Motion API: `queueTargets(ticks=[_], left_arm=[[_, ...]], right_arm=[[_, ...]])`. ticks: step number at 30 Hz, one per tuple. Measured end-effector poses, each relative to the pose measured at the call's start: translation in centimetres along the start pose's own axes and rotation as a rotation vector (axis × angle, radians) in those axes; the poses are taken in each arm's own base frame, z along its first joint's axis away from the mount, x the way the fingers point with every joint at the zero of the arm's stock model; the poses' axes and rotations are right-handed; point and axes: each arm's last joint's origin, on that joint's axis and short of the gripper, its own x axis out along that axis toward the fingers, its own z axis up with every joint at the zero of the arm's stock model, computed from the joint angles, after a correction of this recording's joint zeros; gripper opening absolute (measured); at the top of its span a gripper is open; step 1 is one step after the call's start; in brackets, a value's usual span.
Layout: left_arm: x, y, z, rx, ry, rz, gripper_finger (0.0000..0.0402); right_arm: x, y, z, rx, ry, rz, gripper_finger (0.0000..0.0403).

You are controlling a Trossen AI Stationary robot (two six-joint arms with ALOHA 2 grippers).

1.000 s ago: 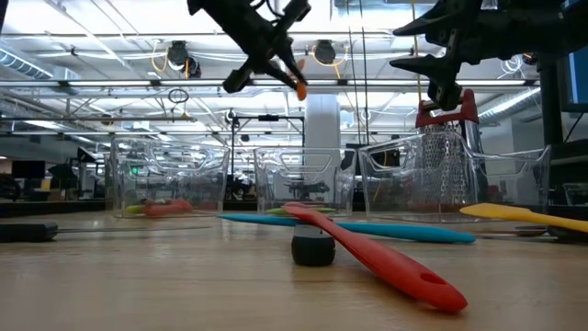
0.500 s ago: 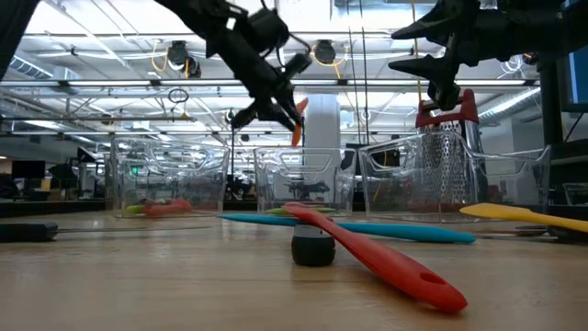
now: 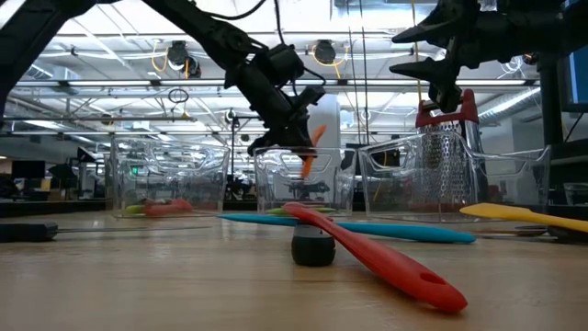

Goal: Pick & Place Kitchen Items
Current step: Put the orange spatula into the middle bin

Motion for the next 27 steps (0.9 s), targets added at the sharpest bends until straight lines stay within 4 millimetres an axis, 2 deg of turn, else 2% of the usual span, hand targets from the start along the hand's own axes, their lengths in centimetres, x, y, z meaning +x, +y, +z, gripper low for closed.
queueTargets(ticks=[4,11,27], left_arm=[[0.7,-0.2,0.3,0.025,0.051,0.028,0.0017],[0.6,0.2,-0.1,0.011,0.138,0.135,0.0020],[1.3,0.3,-0.4,0.003,0.160,0.147,0.0038]], right_arm=[[0.0,0.0,0.0,0.000,0.001,0.000,0.0171],[0.0,-0.1,-0.1,0.001,0.007,-0.004,0.0171],[0.0,-0.1,-0.1,0.001,0.016,-0.011,0.0171]])
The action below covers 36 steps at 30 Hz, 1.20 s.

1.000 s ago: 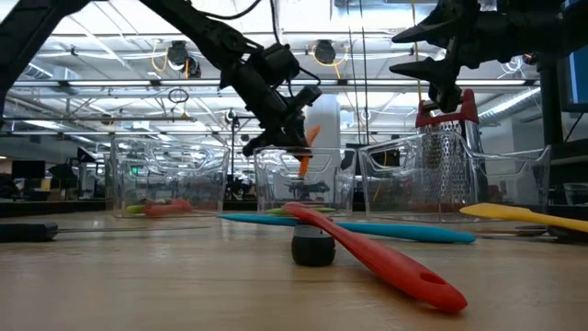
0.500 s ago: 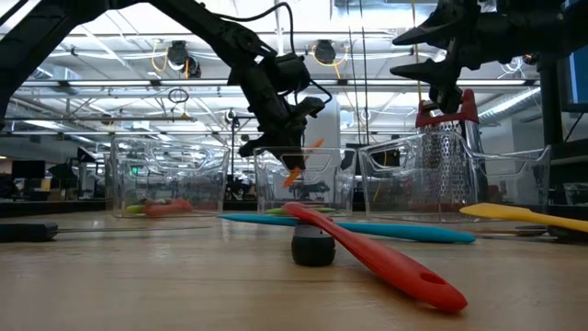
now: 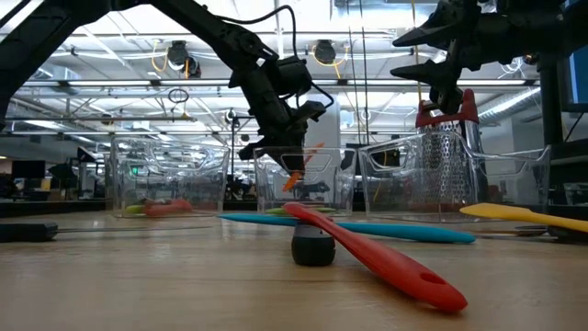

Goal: Pick & Place Kitchen Items
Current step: Put the orange spatula into the middle bin, then put the red silicone spatula into the middle bin

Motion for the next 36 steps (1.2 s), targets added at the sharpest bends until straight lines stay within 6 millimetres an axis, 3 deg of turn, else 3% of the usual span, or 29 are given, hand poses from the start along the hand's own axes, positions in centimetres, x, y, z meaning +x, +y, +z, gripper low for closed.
queueTargets(ticks=[10,23,29,36], left_arm=[[0.0,-0.1,-0.1,0.032,0.001,0.002,0.0050],[-0.1,0.1,0.1,0.027,-0.023,0.038,0.0160],[-1.8,0.4,0.7,0.003,-0.055,0.009,0.0171],[-5.4,-1.3,0.8,-0.018,-0.141,-0.087,0.0172]], right_arm=[[0.0,0.0,0.0,0.000,0.000,0.001,0.0171],[0.0,0.0,0.0,0.000,0.000,0.001,0.0171],[0.0,0.0,0.0,0.000,0.000,0.000,0.0171],[0.0,0.0,0.0,-0.002,0.001,0.000,0.0171]])
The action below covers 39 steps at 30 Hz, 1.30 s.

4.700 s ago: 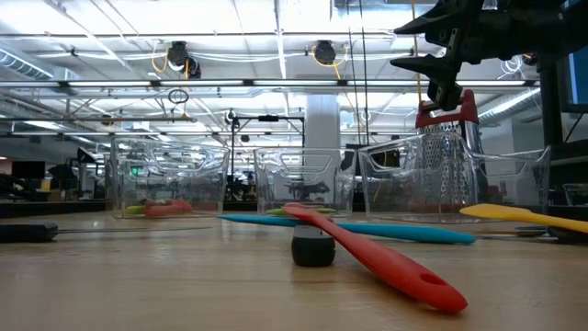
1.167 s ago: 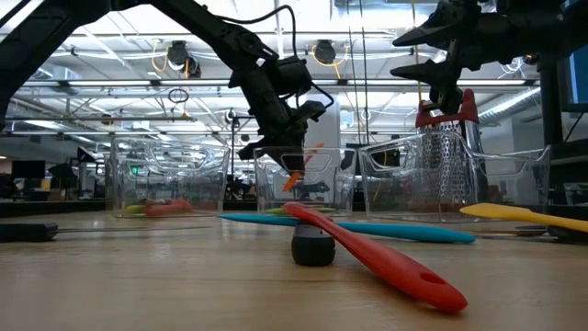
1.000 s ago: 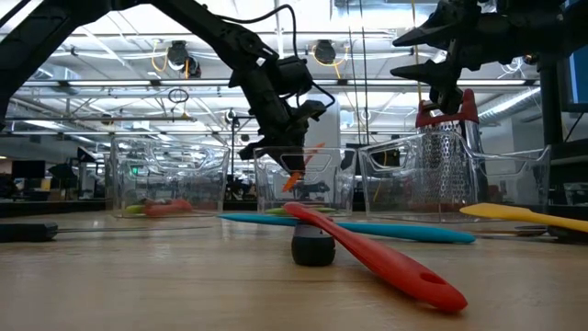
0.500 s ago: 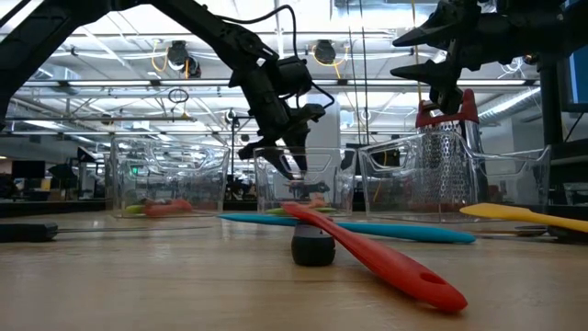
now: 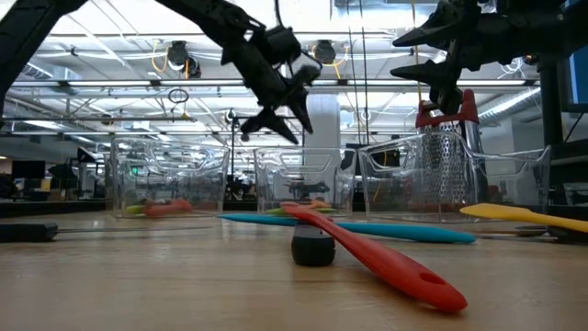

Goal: Pick & Place Kitchen Items
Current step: Put the red silicone spatula into the middle bin

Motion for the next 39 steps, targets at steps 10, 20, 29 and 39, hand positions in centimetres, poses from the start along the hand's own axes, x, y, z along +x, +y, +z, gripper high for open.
queueTargets(ticks=[10,20,29,39], left_arm=[[-5.8,-5.3,-2.3,0.108,-0.075,-0.130,0.0173],[-8.0,-12.6,-9.1,0.144,0.016,-0.269,0.0172],[-7.6,-17.4,-17.6,-0.049,0.046,-0.204,0.0172],[-7.1,-19.2,-22.2,-0.165,0.018,-0.143,0.0172]], right_arm=[[0.0,0.1,0.1,0.002,-0.011,0.010,0.0171],[0.0,0.1,0.1,0.035,-0.007,0.012,0.0171],[0.0,0.1,0.1,0.028,-0.005,0.010,0.0171],[0.0,0.0,0.0,0.025,-0.003,0.004,0.0171]])
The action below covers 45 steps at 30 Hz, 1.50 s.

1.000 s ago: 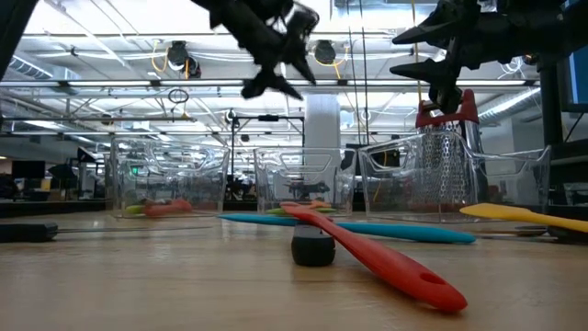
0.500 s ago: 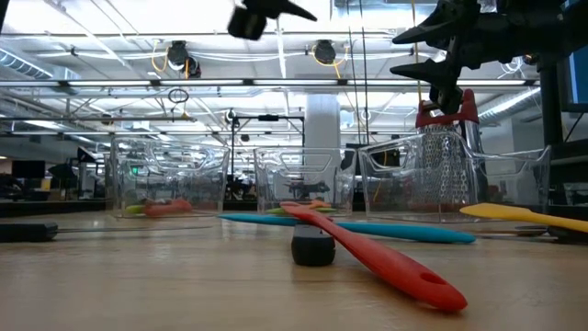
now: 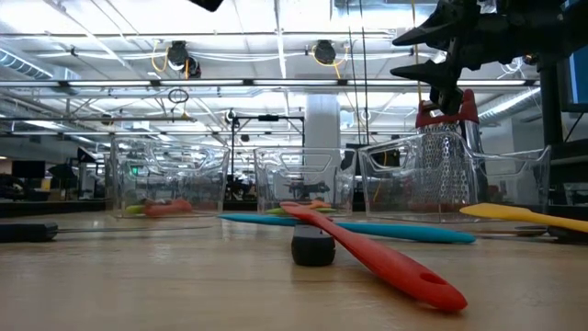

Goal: Pick & Place Kitchen Items
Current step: Put the red silicone spatula into the middle bin

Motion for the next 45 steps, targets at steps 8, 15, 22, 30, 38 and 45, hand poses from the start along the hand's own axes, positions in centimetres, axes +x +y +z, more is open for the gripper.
queueTargets(ticks=[8,15,22,30,38,45], left_arm=[[1.9,1.3,-1.5,0.015,0.044,0.152,0.0172],[4.0,1.8,-1.7,-0.023,0.076,0.189,0.0172],[7.5,2.8,-2.7,-0.077,0.140,0.247,0.0172],[11.7,3.8,-3.7,-0.254,0.132,0.268,0.0172],[14.1,5.1,-4.3,-0.417,0.085,0.343,0.0172],[13.9,5.3,-4.3,-0.464,-0.009,0.371,0.0172]], right_arm=[[0.0,0.0,0.0,0.002,0.005,-0.005,0.0171],[0.0,-0.1,-0.1,0.003,0.010,-0.010,0.0171],[0.0,-0.1,-0.2,0.003,0.016,-0.016,0.0171],[0.0,-0.3,-0.3,0.000,0.028,-0.028,0.0171],[0.0,-0.3,-0.4,-0.002,0.039,-0.034,0.0171],[0.0,-0.4,-0.4,-0.057,0.045,-0.037,0.0171]])
